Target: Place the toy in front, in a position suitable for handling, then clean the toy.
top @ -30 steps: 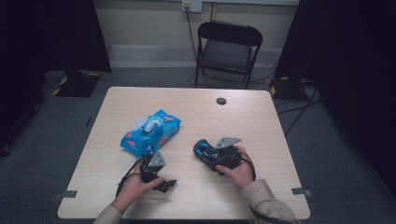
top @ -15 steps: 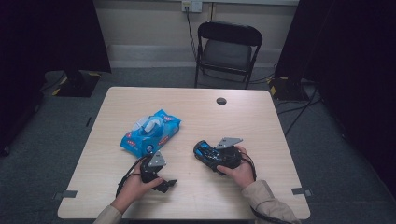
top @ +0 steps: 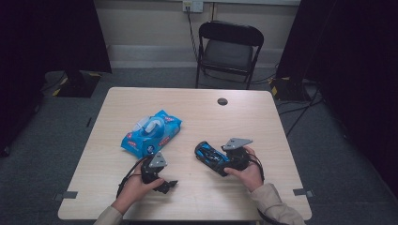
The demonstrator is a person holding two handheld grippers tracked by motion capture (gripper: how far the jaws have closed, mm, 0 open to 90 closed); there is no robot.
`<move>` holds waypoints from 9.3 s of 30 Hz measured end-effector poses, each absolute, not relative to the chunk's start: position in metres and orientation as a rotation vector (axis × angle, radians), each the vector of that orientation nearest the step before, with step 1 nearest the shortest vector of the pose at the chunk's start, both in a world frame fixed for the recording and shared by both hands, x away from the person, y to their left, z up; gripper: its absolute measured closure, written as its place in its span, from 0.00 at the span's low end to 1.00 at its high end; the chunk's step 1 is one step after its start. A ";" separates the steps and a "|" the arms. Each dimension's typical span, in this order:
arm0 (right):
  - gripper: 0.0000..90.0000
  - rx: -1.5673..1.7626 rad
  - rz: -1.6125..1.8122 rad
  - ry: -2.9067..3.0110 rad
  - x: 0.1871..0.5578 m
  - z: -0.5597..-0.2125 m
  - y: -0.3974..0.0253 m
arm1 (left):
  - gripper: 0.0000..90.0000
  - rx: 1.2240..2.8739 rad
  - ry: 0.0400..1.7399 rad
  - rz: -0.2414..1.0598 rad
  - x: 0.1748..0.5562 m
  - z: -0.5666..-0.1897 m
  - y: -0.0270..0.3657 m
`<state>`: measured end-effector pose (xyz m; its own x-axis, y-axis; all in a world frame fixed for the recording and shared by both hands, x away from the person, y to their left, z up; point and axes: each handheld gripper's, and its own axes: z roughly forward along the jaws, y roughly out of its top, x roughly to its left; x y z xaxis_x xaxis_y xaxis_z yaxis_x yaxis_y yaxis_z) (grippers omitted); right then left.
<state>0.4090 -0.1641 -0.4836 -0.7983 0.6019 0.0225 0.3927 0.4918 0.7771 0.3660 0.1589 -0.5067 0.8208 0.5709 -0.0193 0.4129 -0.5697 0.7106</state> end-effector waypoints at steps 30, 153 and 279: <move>0.16 0.896 1.097 2.512 0.383 -0.506 -0.191 | 0.00 2.254 0.720 0.276 0.366 -0.507 0.159; 0.25 0.889 1.118 2.500 0.381 -0.505 -0.192 | 0.41 2.107 1.063 0.337 0.475 -0.395 0.211; 0.25 0.890 1.118 2.500 0.381 -0.505 -0.191 | 1.00 2.025 0.964 0.180 0.444 -0.281 0.164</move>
<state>0.3814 -0.1915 -0.5051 -0.7782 0.6279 0.0112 0.4269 0.5158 0.7427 0.4439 0.1639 -0.2815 0.6904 0.6904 -0.2161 0.5656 -0.3289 0.7563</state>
